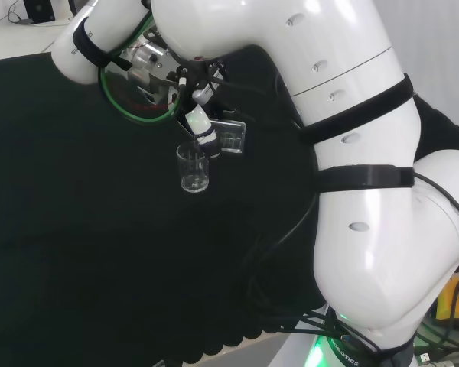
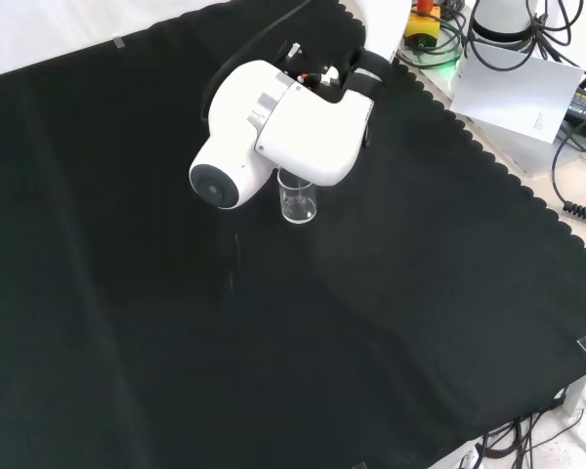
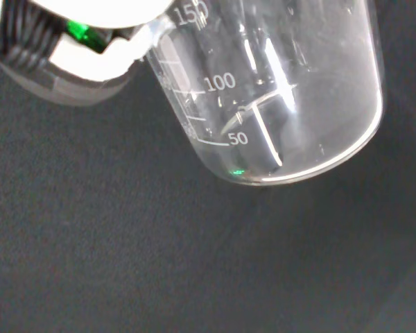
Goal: Pour the water from the handheld beaker into the one on the table.
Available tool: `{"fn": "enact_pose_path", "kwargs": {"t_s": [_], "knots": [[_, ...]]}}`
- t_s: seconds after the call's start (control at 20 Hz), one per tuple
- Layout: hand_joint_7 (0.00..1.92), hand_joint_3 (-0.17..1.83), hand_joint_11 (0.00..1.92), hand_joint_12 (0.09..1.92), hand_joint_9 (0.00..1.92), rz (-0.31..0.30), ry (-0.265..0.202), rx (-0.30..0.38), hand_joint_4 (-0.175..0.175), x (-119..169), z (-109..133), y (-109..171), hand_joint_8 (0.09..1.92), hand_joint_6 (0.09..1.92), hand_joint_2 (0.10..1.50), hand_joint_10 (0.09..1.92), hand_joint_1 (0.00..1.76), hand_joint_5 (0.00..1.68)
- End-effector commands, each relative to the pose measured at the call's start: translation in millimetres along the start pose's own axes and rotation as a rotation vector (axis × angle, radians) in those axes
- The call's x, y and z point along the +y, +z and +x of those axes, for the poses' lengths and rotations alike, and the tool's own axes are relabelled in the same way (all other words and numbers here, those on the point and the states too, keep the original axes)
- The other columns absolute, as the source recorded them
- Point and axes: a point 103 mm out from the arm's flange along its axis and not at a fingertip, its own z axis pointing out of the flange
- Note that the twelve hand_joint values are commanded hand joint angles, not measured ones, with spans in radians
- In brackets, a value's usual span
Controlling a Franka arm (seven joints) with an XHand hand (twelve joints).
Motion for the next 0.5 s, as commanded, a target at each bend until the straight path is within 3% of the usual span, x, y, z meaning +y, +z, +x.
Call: {"fn": "enact_pose_path", "kwargs": {"t_s": [0.05,0.5], "knots": [[1.59,0.56,1.68,0.46,1.84,0.017,0.008,0.000,0.145,-0.8,1.4,-1.0,0.58,0.75,0.73,0.09,1.12,1.21],[1.59,0.56,1.68,0.47,1.84,0.034,0.013,0.007,0.147,-0.6,0.4,-0.1,0.58,0.75,0.73,0.09,1.12,1.21]]}}
